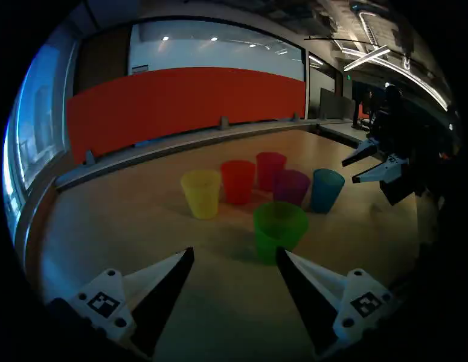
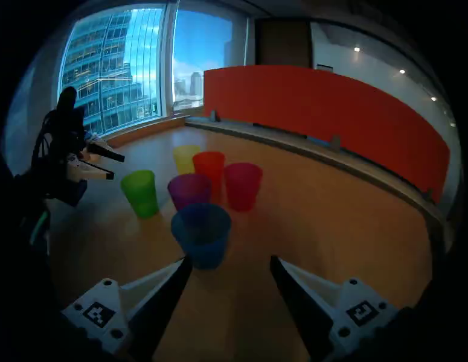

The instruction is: Pour water

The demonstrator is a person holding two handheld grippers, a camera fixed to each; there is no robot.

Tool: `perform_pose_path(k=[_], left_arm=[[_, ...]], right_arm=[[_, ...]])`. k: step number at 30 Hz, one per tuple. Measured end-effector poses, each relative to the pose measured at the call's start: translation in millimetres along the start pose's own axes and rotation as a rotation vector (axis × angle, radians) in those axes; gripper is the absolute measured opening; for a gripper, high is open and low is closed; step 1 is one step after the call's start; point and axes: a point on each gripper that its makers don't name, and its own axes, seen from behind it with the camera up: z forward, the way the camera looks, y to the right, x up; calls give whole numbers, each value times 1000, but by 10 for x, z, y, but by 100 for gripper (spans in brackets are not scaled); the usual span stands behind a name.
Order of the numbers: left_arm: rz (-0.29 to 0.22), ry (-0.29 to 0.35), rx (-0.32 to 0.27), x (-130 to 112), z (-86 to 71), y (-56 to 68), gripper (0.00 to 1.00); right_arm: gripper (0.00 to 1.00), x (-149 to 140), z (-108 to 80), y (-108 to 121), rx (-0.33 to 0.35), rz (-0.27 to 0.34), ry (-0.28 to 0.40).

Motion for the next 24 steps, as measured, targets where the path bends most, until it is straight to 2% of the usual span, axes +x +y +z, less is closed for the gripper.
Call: perform_pose_path(k=[9, 18, 24], left_arm=[[-37, 74, 112, 121, -32, -242, 100], [-45, 159, 200, 335, -124, -392, 100], [-58, 228, 240, 532, -207, -430, 100]], right_arm=[[100, 130, -91, 144, -96, 59, 65], [100, 387, -227, 417, -233, 93, 170], [100, 486, -283, 639, -342, 132, 230]])
